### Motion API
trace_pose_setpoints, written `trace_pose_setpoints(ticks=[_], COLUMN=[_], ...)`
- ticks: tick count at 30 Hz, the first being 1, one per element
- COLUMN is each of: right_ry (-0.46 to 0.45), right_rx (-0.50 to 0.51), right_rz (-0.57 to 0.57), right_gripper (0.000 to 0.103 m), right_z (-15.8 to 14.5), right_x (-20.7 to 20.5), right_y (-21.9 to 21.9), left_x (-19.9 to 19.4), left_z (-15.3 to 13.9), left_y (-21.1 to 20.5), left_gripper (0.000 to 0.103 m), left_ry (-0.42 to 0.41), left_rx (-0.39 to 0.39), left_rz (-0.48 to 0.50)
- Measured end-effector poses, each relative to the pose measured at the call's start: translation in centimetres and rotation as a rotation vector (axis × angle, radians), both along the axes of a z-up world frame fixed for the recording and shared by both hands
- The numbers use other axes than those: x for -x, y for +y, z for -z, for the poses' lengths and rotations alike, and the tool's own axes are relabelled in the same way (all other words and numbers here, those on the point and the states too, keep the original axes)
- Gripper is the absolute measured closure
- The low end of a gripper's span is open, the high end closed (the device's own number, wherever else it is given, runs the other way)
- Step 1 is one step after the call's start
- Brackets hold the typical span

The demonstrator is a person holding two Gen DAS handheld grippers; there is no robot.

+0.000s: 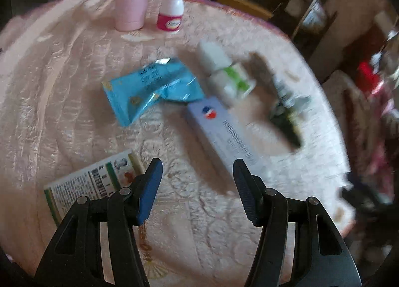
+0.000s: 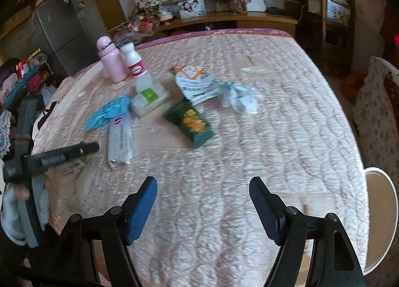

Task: Collect trash
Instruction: 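Grasp the white medicine box with right gripper while left approaches green box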

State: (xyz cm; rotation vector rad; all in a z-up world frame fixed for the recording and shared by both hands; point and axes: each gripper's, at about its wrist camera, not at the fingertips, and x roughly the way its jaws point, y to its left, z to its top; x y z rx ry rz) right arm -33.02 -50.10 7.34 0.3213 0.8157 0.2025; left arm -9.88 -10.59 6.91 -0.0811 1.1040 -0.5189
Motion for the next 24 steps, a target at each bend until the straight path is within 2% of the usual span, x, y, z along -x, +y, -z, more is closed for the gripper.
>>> trace_pose_setpoints(ticks=[3,6,11,14,19,21,22,24], right_ry=[0.006,0.015,0.008,0.013,0.038,0.045,0.044,0.052], right_rx=[-0.027,-0.054,-0.049,-0.038,0.022,0.049,0.063,0.071], right_rz=[-0.057,-0.116,-0.218,-0.255,-0.288,-0.299,-0.296,-0.294], right_gripper=[0.029,0.029,0.028,0.028,0.028,0.036,0.058,0.058], right_z=[0.1,0.3,0.3,0.3,0.5,0.8,1.0,1.2], right_x=[-0.9,-1.9,-4.7,-7.3,-11.6,-12.5,-12.5,-12.1], right_y=[1.6,3.4,7.7,10.3,14.4,15.5,15.8,15.6], left_x=[0.2,0.2,-0.8,-1.6,-3.8,-4.0,-3.9,-2.9], left_z=[-2.5,-3.8,-2.2,-0.9,0.9,1.7,2.1,2.6], left_y=[1.2,2.2,5.2,6.9,10.1,10.9,11.3,11.6], left_gripper=[0.046,0.041,0.040,0.040,0.040,0.040,0.040,0.040], left_ry=[-0.036,-0.064,-0.062,-0.066,-0.014,0.010,0.032,0.073], left_rx=[0.025,-0.009,-0.134,-0.186,-0.132,-0.139,-0.131,-0.095], left_rz=[0.070,0.141,0.205,0.184,0.073,0.037,0.030,0.046])
